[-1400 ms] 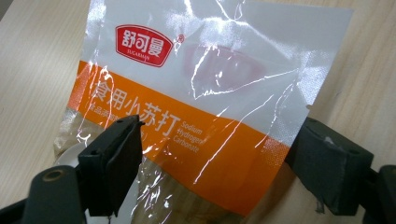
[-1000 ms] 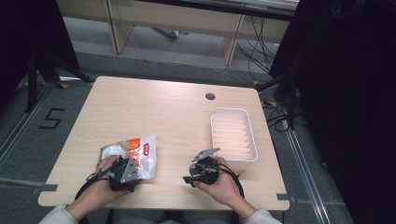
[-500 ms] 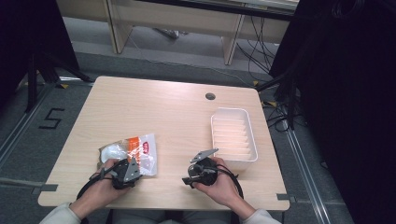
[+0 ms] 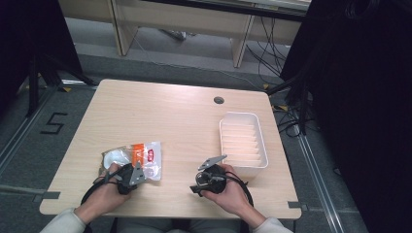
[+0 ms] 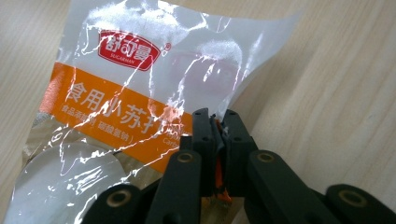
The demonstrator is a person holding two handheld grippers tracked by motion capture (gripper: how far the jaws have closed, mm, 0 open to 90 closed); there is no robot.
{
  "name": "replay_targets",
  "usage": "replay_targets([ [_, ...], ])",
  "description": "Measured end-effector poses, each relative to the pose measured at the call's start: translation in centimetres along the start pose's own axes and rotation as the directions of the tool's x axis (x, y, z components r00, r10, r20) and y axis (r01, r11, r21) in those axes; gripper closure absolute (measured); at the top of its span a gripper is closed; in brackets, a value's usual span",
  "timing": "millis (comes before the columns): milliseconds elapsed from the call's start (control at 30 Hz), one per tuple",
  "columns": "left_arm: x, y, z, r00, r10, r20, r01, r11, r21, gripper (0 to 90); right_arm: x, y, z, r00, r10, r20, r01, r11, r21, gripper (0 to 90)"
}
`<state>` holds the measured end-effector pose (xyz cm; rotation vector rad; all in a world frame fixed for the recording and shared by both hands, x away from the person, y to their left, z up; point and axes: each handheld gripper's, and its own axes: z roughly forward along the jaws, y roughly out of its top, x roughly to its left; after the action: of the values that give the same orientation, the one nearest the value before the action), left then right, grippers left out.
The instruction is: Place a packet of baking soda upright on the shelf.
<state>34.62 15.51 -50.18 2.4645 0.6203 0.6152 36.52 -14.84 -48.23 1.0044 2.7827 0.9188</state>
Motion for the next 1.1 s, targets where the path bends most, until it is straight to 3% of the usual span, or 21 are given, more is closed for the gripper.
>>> replay_targets([
  [67, 0.2, -0.2, -0.5, 0.9990, -0.044, -0.004, 0.044, 0.9982, -0.042, 89.2, 0.0, 0.0, 0.0, 1.0000, 0.002, 0.001, -0.002, 1.000, -0.005, 55.1],
  [233, 0.6, -0.4, -1.2, 0.9987, -0.050, 0.007, 0.050, 0.9965, -0.067, 89.6, 0.3, 0.1, -0.2, 0.9999, -0.011, 0.010, 0.011, 1.000, -0.009, 54.9],
  [267, 0.8, -0.5, -1.5, 0.9985, -0.055, 0.009, 0.055, 0.9955, -0.077, 89.6, 0.4, 0.0, 0.0, 0.9998, -0.006, 0.019, 0.007, 0.999, -0.033, 55.0],
  [300, 1.0, -0.6, -1.7, 0.9984, -0.054, 0.017, 0.056, 0.9946, -0.088, 89.7, 0.4, 0.1, -0.2, 0.9998, -0.007, 0.019, 0.007, 1.000, -0.018, 55.0],
  [367, 1.2, -0.8, -2.4, 0.9964, -0.084, 0.005, 0.084, 0.9896, -0.117, 89.8, 0.4, 0.0, 0.0, 0.9998, -0.004, 0.019, 0.005, 0.999, -0.034, 55.0],
  [400, 1.4, -0.9, -2.7, 0.9957, -0.093, -0.001, 0.092, 0.9863, -0.137, 89.8, 0.3, 0.1, -0.1, 0.9999, -0.011, 0.010, 0.011, 1.000, -0.014, 54.9],
  [433, 1.7, -1.0, -3.1, 0.9964, -0.084, -0.010, 0.082, 0.9854, -0.149, 89.8, 0.3, 0.1, -0.1, 0.9998, -0.014, 0.012, 0.014, 1.000, -0.009, 54.9],
  [533, 2.4, -1.4, -3.8, 0.9901, -0.138, 0.025, 0.140, 0.9690, -0.203, 89.9, 0.3, 0.0, 0.1, 0.9997, -0.023, 0.006, 0.023, 1.000, -0.007, 54.4],
  [567, 2.4, -1.4, -3.8, 0.9901, -0.138, 0.025, 0.140, 0.9690, -0.203, 89.9, 0.3, 0.0, 0.1, 0.9997, -0.023, 0.006, 0.023, 1.000, -0.007, 54.4],
  [600, 2.5, -1.6, -4.1, 0.9831, -0.180, 0.036, 0.183, 0.9517, -0.247, 89.9, 0.3, 0.0, 0.1, 0.9999, -0.014, 0.005, 0.014, 1.000, -0.002, 54.4],
  [633, 2.5, -1.6, -4.1, 0.9831, -0.180, 0.036, 0.183, 0.9517, -0.247, 89.9, 0.3, 0.0, 0.1, 0.9999, -0.014, 0.005, 0.014, 1.000, -0.002, 54.4],
  [667, 2.4, -1.6, -4.4, 0.9775, -0.207, 0.043, 0.210, 0.9370, -0.279, 90.0, 0.3, 0.0, 0.0, 0.9999, -0.014, 0.008, 0.014, 1.000, -0.006, 54.4],
  [800, 2.7, -1.6, -5.0, 0.9803, -0.193, 0.041, 0.197, 0.9342, -0.298, 90.0, 0.2, 0.0, 0.0, 0.9997, -0.019, 0.012, 0.020, 1.000, -0.008, 54.3],
  [833, 2.6, -1.6, -5.0, 0.9740, -0.222, 0.047, 0.225, 0.9175, -0.328, 90.0, 0.1, 0.0, 0.1, 0.9995, -0.029, 0.009, 0.029, 1.000, -0.009, 54.2],
  [867, 2.7, -1.5, -5.4, 0.9757, -0.215, 0.040, 0.215, 0.9102, -0.354, 90.0, 0.1, 0.0, 0.1, 0.9993, -0.035, 0.011, 0.035, 0.999, -0.009, 54.2],
  [900, 2.7, -1.5, -5.4, 0.9757, -0.215, 0.040, 0.215, 0.9102, -0.354, 90.0, 0.1, 0.0, 0.1, 0.9993, -0.035, 0.011, 0.035, 0.999, -0.009, 54.2],
  [933, 2.7, -1.5, -5.8, 0.9680, -0.246, 0.047, 0.246, 0.8932, -0.377, 90.0, 0.2, 0.0, 0.1, 0.9997, -0.021, 0.014, 0.021, 1.000, -0.004, 54.2],
  [967, 2.9, -1.5, -6.0, 0.9701, -0.238, 0.049, 0.237, 0.8887, -0.392, 90.0, 0.2, 0.0, 0.1, 0.9997, -0.023, 0.013, 0.023, 1.000, -0.006, 54.3],
  [1000, 2.9, -1.5, -6.1, 0.9659, -0.251, 0.065, 0.255, 0.8783, -0.404, 90.0, 0.2, 0.1, 0.1, 0.9997, -0.022, 0.010, 0.022, 1.000, -0.006, 54.4],
  [1033, 2.9, -1.5, -6.2, 0.9576, -0.277, 0.078, 0.284, 0.8648, -0.414, 90.0, 0.2, 0.1, 0.1, 0.9998, -0.020, 0.007, 0.020, 1.000, -0.008, 54.4],
  [1100, 3.0, -1.4, -6.3, 0.9538, -0.287, 0.090, 0.297, 0.8534, -0.428, 90.0, 0.2, 0.3, 0.2, 0.9998, -0.017, 0.004, 0.017, 1.000, -0.013, 54.4],
])
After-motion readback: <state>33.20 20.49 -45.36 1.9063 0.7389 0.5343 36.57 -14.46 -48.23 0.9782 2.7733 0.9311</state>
